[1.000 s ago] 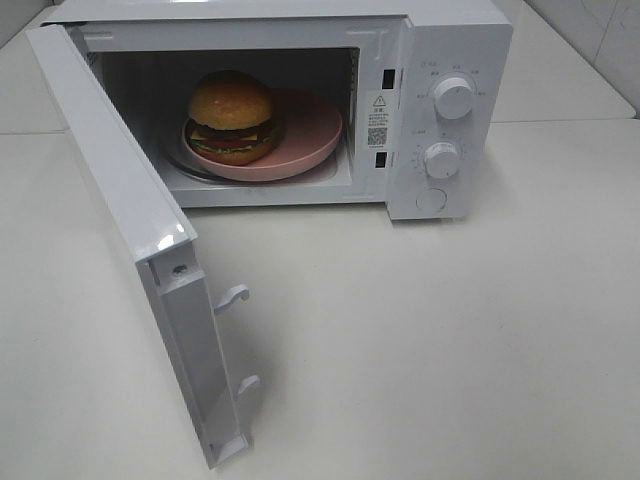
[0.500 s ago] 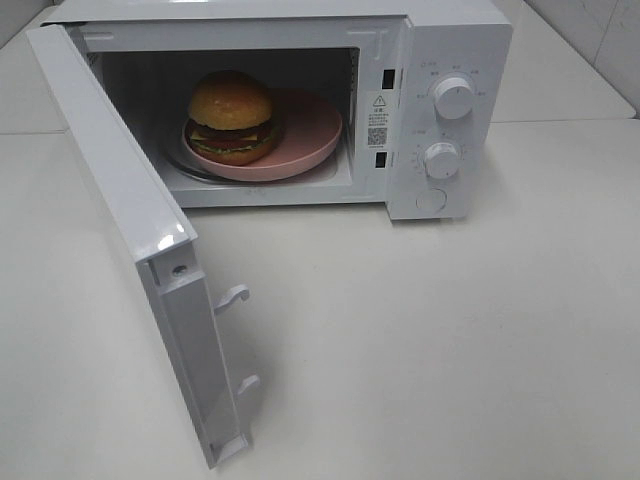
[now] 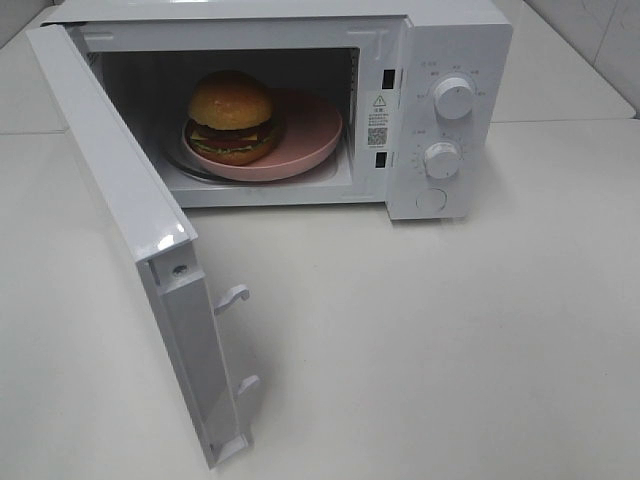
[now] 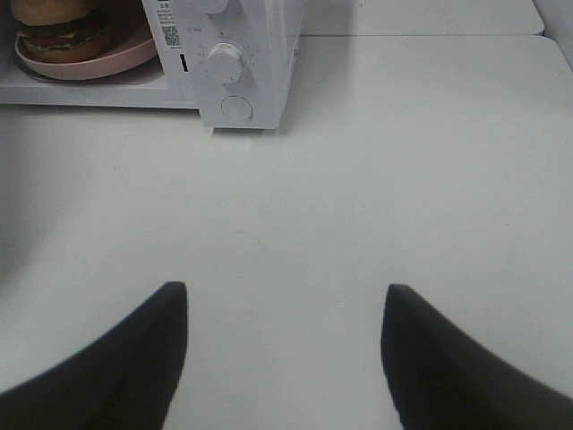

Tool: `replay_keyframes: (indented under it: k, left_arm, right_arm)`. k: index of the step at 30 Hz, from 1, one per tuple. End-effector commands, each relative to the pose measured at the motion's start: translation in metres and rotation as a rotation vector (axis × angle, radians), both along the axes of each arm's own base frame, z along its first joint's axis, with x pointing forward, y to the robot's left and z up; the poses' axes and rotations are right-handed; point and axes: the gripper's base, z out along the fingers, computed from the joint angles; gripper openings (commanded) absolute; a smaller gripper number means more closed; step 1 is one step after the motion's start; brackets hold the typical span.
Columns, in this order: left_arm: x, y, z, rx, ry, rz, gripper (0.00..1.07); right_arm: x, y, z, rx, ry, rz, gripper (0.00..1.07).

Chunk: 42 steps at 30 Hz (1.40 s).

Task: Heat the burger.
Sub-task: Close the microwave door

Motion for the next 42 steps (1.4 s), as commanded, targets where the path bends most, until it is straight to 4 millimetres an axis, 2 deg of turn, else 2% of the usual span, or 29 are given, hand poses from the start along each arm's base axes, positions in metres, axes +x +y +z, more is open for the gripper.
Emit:
replay_keyframes:
  k: [1,4,6,12,18,20,21,22,24,25,26,28,30,31,33,34,35,36,38,42]
  left_arm:
    - [0.0,-0.001,0.002,0.019,-0.026,-0.015,0.0]
    - [0.001,-0.001,0.004,0.036,-0.027,-0.029,0.0]
    - [0.008,-0.002,0.01,0.11,-0.032,-0.068,0.0]
    - [0.02,-0.003,0.018,0.128,-0.069,-0.082,0.0]
    - [0.043,-0.007,0.024,0.049,-0.13,-0.093,0.0]
    - [0.056,-0.009,0.028,0.012,-0.139,-0.096,0.0]
    - [0.056,-0.009,0.028,0.012,-0.139,-0.096,0.0]
    - [0.065,-0.01,0.029,0.001,-0.139,-0.094,0.0]
    - [0.071,-0.01,0.029,0.004,-0.136,-0.096,0.0]
    - [0.082,-0.011,0.029,0.009,-0.119,-0.1,0.0]
    - [0.082,-0.011,0.029,0.009,-0.119,-0.1,0.0]
    - [0.098,-0.012,0.026,0.013,-0.084,-0.11,0.0]
    - [0.103,-0.012,0.025,0.007,-0.079,-0.11,0.0]
    - [0.117,-0.013,0.022,-0.015,-0.06,-0.107,0.0]
    - [0.123,-0.014,0.02,-0.018,-0.048,-0.108,0.0]
    - [0.135,-0.015,0.016,-0.029,-0.022,-0.115,0.0]
    - [0.135,-0.015,0.016,-0.029,-0.022,-0.115,0.0]
    - [0.146,-0.016,0.01,-0.025,0.014,-0.127,0.0]
    - [0.152,-0.017,0.006,-0.022,0.033,-0.134,0.0]
    - [0.178,-0.02,-0.013,-0.021,0.127,-0.167,0.0]
  right_arm:
    - [-0.004,0.0,0.0,-0.005,-0.038,0.001,0.6]
    - [-0.004,0.0,0.0,-0.003,-0.038,0.001,0.6]
    - [-0.004,0.0,0.0,-0.003,-0.038,0.001,0.59]
    - [-0.004,0.0,0.0,-0.003,-0.038,0.001,0.59]
    - [-0.004,0.0,0.0,-0.003,-0.038,0.001,0.59]
    - [-0.004,0.0,0.0,-0.003,-0.038,0.001,0.59]
    - [-0.004,0.0,0.0,-0.003,-0.038,0.001,0.59]
    - [-0.004,0.0,0.0,-0.003,-0.038,0.001,0.59]
    - [-0.004,0.0,0.0,-0.003,-0.038,0.001,0.59]
    - [-0.004,0.0,0.0,-0.003,-0.038,0.001,0.59]
    - [-0.004,0.0,0.0,-0.003,-0.038,0.001,0.59]
    - [-0.004,0.0,0.0,-0.003,-0.038,0.001,0.59]
    - [-0.004,0.0,0.0,-0.003,-0.038,0.001,0.59]
    - [-0.004,0.0,0.0,-0.003,-0.038,0.001,0.59]
    - [-0.004,0.0,0.0,-0.003,-0.038,0.001,0.59]
    - [-0.004,0.0,0.0,-0.003,-0.038,0.001,0.59]
    - [-0.004,0.0,0.0,-0.003,-0.038,0.001,0.59]
    - [-0.004,0.0,0.0,-0.003,-0.038,0.001,0.59]
    - [-0.004,0.0,0.0,-0.003,-0.038,0.001,0.59]
    - [-0.004,0.0,0.0,-0.003,-0.038,0.001,0.59]
